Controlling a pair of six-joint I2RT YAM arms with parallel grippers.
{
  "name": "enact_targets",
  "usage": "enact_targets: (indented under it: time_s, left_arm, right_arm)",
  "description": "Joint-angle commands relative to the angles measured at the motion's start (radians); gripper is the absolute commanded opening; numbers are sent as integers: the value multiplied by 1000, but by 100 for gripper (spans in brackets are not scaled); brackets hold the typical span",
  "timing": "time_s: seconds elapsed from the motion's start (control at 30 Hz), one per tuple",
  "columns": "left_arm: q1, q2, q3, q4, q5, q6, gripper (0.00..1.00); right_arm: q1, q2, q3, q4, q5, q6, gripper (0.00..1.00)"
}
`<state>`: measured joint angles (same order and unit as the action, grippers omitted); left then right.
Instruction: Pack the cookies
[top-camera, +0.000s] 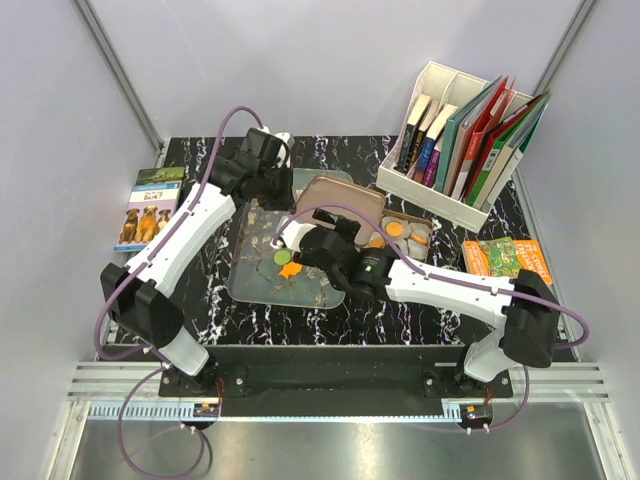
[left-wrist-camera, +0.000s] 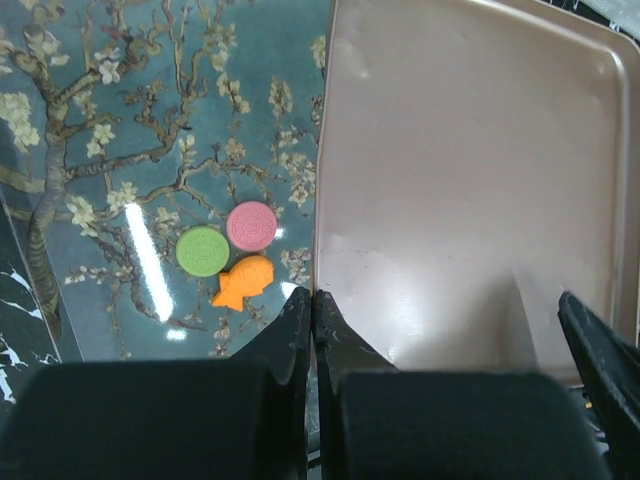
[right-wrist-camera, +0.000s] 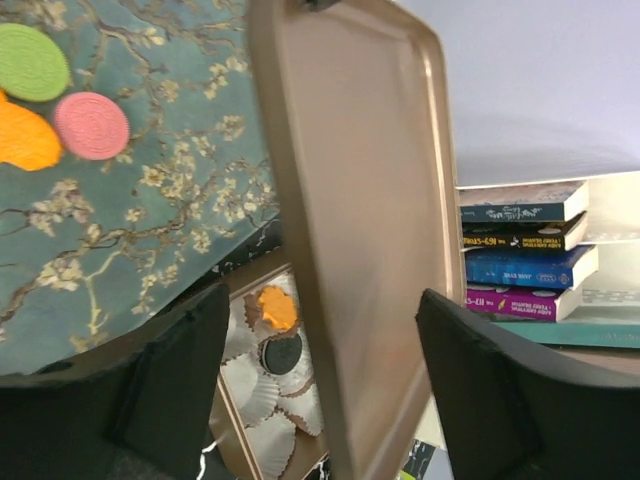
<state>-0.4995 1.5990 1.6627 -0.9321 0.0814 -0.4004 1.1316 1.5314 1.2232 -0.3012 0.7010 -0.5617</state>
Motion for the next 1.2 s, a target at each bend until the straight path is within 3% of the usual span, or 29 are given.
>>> enact_targets:
  time_s: [0.0, 0.1, 0.13, 0.23, 0.33, 0.43, 0.63, 0.77, 0.97, 1.03, 1.13, 1.17]
  left_arm:
    - [-8, -57, -27, 72, 0, -11, 0]
    - [-10, -63, -37, 76, -3, -9, 0]
    - [-10, -63, -37, 79, -6, -9, 0]
    - [-10, -63, -32, 81, -17, -6, 0]
    - [-8, -57, -14, 82, -29, -6, 1]
    - [-10, -50, 14, 88, -51, -9, 9]
    - [-4, -48, 66, 110, -140, -29, 17]
    - [4, -45, 81, 138, -161, -46, 18]
    - [24, -53, 82, 161, -262, -78, 23]
    - [27, -73, 53, 185, -296, -83, 30]
    - [29, -125, -38, 260, -336, -97, 52]
    - [29, -164, -72, 289, -333, -109, 65]
  right_arm:
    - [-13, 33, 38, 57, 54, -13, 72]
    - [-15, 36, 44, 60, 57, -9, 62]
    - [-16, 33, 42, 60, 54, -7, 54]
    - [-15, 30, 38, 63, 68, -7, 42]
    - [-16, 19, 41, 65, 80, -3, 40]
    - [-15, 3, 41, 63, 95, -4, 37]
    - [-15, -60, 29, 63, 129, 5, 19]
    - [-13, -105, 10, 59, 141, 19, 0]
    - [-18, -174, 25, 57, 179, 57, 0]
    - [-30, -195, 50, 51, 210, 78, 0]
    - [-87, -243, 100, -17, 171, 255, 0]
    - [-111, -279, 114, -47, 135, 316, 0]
